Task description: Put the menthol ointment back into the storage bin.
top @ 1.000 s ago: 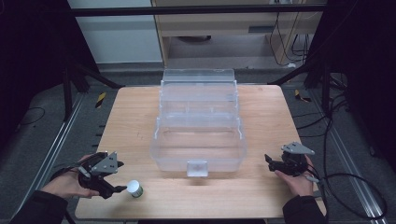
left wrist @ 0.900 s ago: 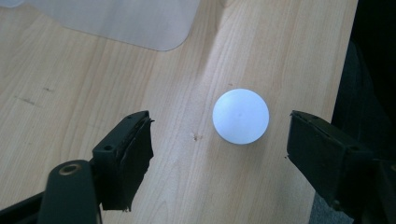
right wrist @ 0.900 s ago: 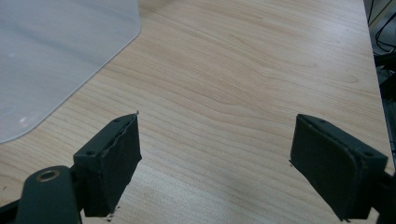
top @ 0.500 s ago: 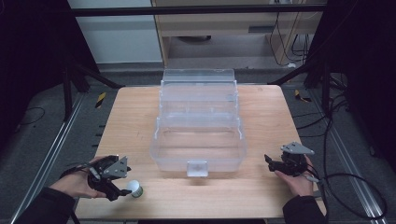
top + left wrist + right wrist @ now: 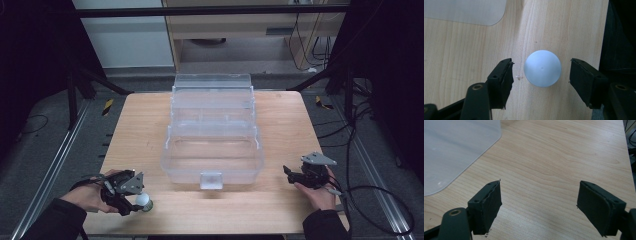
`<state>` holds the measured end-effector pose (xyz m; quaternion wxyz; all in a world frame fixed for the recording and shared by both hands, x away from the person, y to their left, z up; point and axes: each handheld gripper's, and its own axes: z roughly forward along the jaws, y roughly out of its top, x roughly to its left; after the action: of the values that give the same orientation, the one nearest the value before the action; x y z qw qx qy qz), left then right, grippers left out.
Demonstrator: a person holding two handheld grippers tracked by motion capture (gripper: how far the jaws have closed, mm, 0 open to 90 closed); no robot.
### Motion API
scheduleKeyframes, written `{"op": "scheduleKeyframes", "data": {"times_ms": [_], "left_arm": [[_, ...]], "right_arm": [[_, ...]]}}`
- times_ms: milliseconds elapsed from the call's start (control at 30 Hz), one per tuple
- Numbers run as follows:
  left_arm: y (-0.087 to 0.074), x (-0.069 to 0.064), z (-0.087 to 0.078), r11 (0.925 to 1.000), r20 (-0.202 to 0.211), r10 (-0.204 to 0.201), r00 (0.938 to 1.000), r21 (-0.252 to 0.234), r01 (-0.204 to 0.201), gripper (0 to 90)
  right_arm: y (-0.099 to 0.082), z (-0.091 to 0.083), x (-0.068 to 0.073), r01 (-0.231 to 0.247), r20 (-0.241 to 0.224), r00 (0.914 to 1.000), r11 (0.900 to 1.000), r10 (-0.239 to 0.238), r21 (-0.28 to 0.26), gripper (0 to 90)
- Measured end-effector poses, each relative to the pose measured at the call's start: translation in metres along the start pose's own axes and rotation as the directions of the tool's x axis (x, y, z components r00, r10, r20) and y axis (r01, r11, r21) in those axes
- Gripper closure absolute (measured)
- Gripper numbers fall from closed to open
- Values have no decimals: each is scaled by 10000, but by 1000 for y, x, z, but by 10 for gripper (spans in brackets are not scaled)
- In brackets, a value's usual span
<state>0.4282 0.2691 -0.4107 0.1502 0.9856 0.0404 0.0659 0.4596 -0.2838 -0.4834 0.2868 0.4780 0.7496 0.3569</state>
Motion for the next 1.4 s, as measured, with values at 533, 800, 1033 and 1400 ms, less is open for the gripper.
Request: {"op": "scheduleKeyframes", "data": {"times_ms": [533,800,1033,1400], "left_arm": [[8,3,16,9951,264,379,9989,903,-402,441],[10,4,21,9918,505,366,9981,1207,-425,486],[12,5,22,9905,562,268,9981,1330,-341,497],[17,7,14,9913,531,60,9986,1308,-130,501]], "right_arm": [[0,1,1,44,-98,9999,9999,-43,150,205],[-1,2,1,95,-172,9998,9998,-92,187,216],[-1,2,1,128,-205,9997,9997,-124,188,219],[-1,1,1,71,-232,9997,9997,-66,216,223]]}}
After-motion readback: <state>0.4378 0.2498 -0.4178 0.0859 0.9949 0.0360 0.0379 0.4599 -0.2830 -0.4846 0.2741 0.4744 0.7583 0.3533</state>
